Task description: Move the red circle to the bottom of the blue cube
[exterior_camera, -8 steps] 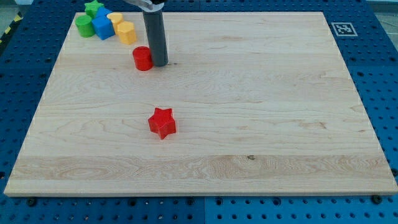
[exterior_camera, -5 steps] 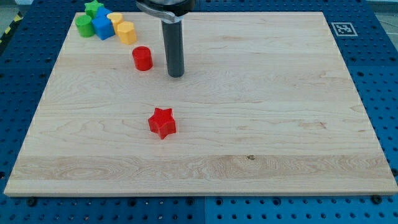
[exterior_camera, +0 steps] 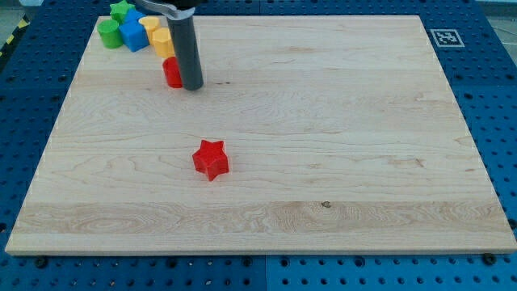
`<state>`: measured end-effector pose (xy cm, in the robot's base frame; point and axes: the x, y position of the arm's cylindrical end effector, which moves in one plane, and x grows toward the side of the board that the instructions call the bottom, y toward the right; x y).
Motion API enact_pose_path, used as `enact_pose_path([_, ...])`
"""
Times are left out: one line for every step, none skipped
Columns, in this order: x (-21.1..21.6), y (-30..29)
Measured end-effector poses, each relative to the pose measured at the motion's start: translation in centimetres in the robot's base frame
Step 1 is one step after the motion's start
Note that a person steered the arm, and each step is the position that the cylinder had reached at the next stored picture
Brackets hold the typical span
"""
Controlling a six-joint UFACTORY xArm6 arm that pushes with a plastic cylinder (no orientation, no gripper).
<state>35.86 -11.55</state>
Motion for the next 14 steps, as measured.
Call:
enact_pose_path([-0.7,-2.2])
enact_pose_path([-0.8,-4.0])
enact_pose_path([-1.1,-5.4])
enact_pose_path([-0.7,-2.1])
enact_pose_path([-0.6,-0.4])
enact_pose_path([-1.6,-1.0])
enact_pose_path([-1.7,-1.0])
enact_pose_path([-3.1,-2.1])
enact_pose_path([-4.2,-2.3])
enact_pose_path([-4.2,-2.4])
enact_pose_path([-2.8,-3.3])
enact_pose_path([-2.7,-4.2])
enact_pose_path([-3.5,-5.1])
enact_pose_path([-3.8,-5.3])
